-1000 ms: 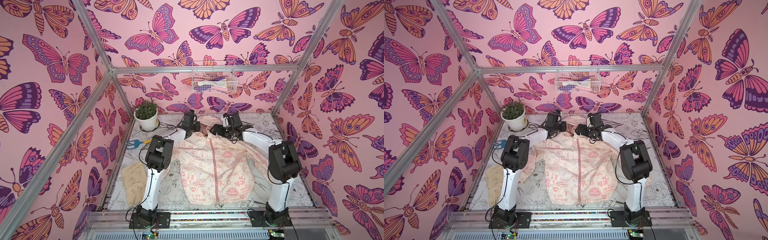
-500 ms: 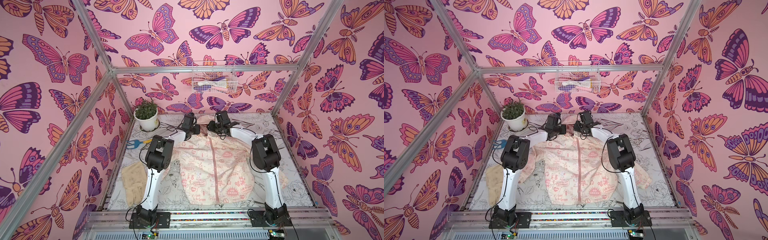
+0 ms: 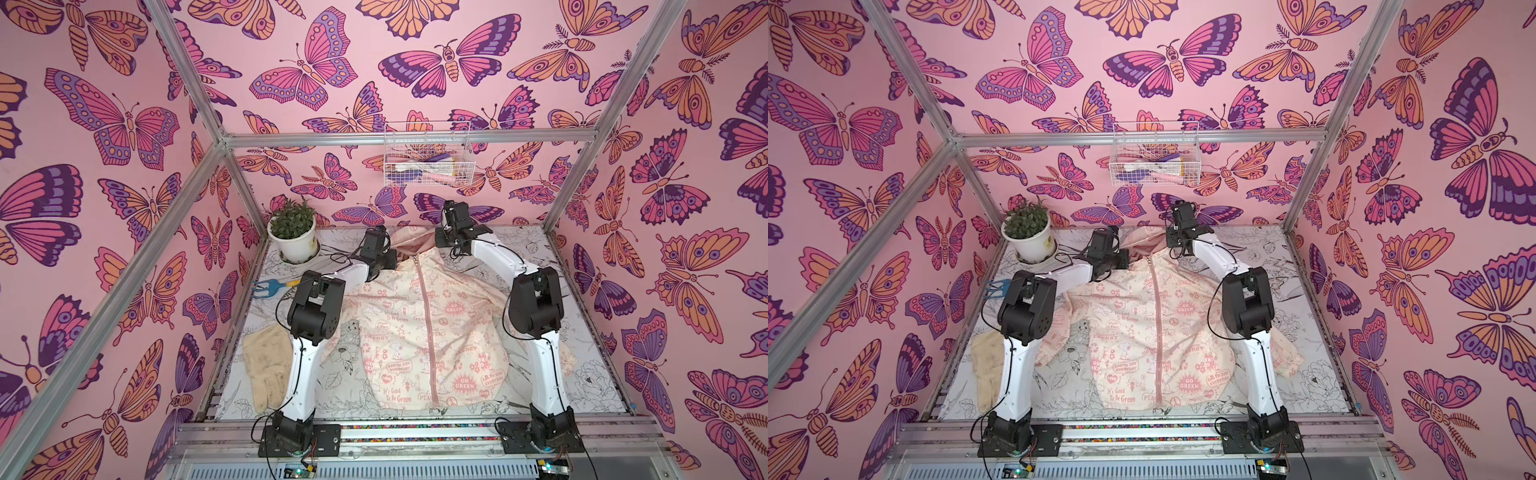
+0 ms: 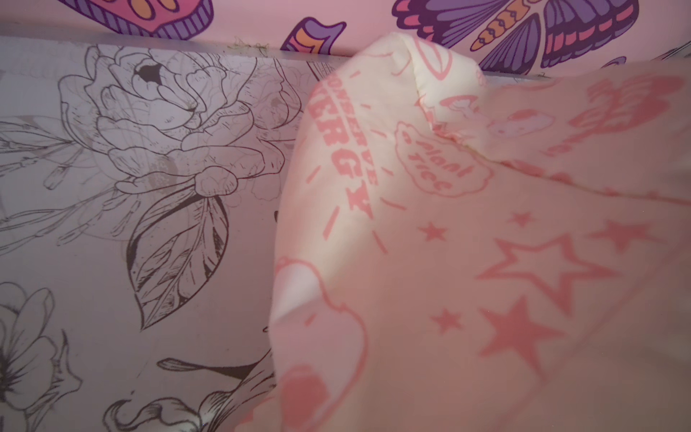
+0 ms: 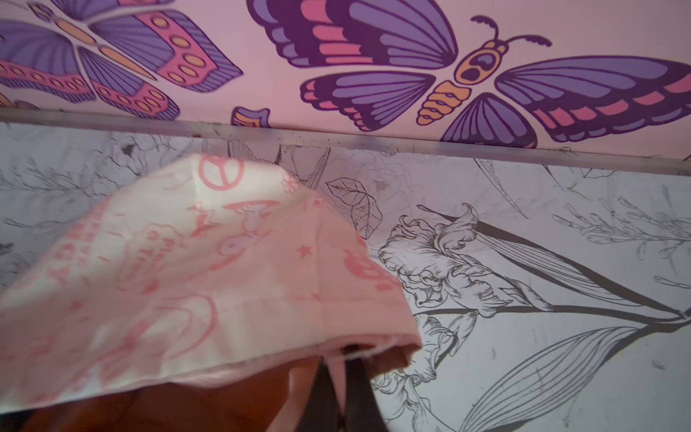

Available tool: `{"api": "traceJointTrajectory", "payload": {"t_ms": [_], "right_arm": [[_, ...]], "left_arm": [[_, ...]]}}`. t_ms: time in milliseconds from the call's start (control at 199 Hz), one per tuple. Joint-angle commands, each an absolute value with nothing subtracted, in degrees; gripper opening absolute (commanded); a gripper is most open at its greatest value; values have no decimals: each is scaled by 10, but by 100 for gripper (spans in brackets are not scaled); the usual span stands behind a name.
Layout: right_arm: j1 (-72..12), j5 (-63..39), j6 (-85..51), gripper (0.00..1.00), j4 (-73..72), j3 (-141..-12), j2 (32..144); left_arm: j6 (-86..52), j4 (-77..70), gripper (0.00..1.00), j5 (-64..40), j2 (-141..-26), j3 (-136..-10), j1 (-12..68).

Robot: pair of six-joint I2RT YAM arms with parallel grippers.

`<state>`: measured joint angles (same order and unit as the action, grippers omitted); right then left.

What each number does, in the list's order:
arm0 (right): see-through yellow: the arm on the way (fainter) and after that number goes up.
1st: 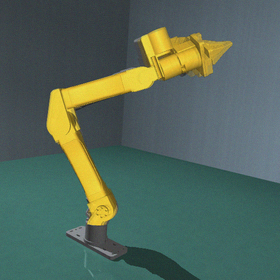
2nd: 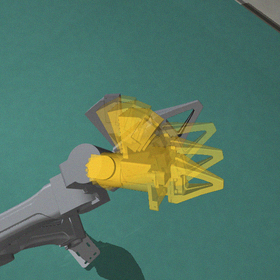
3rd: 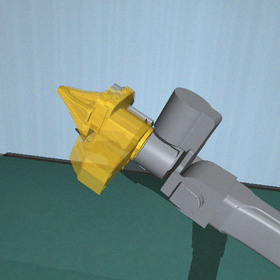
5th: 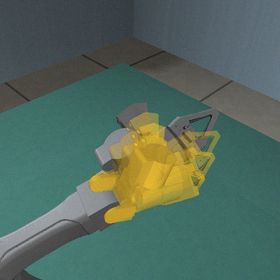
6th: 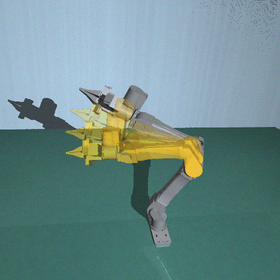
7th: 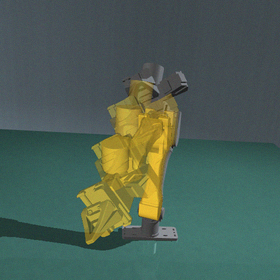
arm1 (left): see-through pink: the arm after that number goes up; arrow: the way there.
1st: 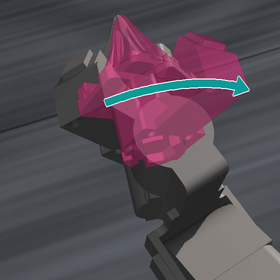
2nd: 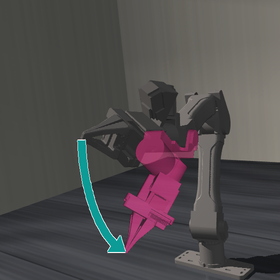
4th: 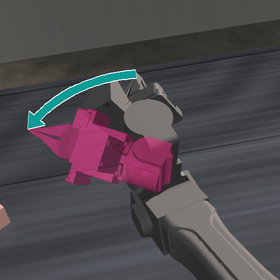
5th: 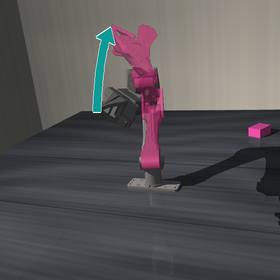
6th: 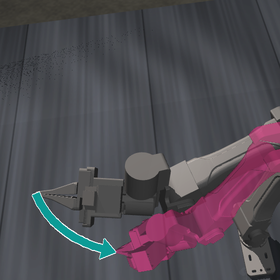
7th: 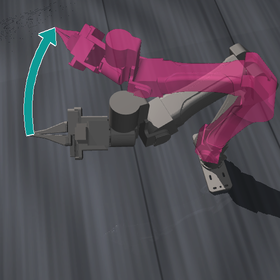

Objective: Unzip the jacket
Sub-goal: Flatten out the jacket at the center of the board.

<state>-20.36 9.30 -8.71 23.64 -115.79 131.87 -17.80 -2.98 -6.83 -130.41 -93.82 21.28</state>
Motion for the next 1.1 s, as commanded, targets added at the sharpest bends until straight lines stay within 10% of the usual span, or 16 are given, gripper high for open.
{"api": "traceJointTrajectory", "payload": {"t_ms": [0, 402, 668, 1099], "right_arm": [[-183, 158, -12, 1, 284, -1163, 1336], [-108, 105, -116, 9, 290, -1074, 1306], [-63, -49, -155, 43, 260, -1049, 1292], [-40, -82, -143, 68, 290, -1067, 1267]], "left_arm": [[-187, -14, 0, -24, -1277, -926, 197], [-368, -9, 0, 17, -1266, -902, 136], [-324, -8, 3, 8, -1267, -907, 134], [-159, 73, 65, -40, -1267, -949, 141]]}}
